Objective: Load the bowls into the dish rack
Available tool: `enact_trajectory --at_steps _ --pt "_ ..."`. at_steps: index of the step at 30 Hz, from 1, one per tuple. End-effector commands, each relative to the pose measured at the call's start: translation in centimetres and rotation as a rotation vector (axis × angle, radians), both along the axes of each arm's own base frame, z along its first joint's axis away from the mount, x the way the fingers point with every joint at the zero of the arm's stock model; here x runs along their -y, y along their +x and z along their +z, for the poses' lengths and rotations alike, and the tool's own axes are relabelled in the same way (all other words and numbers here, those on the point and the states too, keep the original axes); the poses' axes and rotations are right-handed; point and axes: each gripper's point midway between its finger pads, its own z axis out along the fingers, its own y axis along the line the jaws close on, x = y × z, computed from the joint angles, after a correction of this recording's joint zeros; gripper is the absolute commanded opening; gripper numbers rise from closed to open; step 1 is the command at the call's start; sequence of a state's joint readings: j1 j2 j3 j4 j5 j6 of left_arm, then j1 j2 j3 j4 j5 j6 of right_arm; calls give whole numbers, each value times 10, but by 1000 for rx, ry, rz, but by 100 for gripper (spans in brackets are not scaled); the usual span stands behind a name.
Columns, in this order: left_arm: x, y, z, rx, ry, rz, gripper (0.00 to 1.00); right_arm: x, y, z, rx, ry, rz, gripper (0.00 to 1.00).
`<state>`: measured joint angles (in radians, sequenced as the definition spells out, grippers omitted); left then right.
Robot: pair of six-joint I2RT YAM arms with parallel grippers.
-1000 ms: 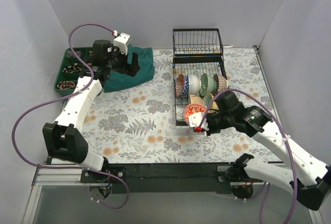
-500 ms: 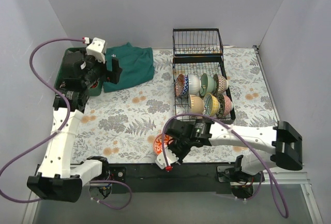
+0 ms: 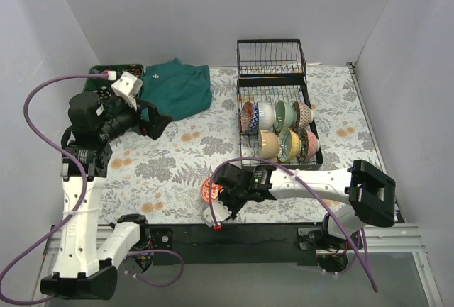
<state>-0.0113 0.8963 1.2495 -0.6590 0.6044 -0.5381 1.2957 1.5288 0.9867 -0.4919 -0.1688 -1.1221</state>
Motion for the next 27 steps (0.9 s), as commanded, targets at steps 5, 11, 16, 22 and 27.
enact_trajectory --at_steps 5,11,16,22,27 --pt "21 -39 -64 -156 91 -273 83 7 20 33 135 85 -51 43" --pt "28 -70 -109 -225 269 -490 82 35 10 90 71 176 -188 46" --pt "51 -107 -149 -310 471 -659 82 70 92 153 -85 391 -731 51" --pt "88 -136 -184 -314 569 -812 79 141 175 212 -92 644 -1179 62" --pt "111 -136 -209 -254 657 -849 75 202 194 220 -83 741 -1399 64"
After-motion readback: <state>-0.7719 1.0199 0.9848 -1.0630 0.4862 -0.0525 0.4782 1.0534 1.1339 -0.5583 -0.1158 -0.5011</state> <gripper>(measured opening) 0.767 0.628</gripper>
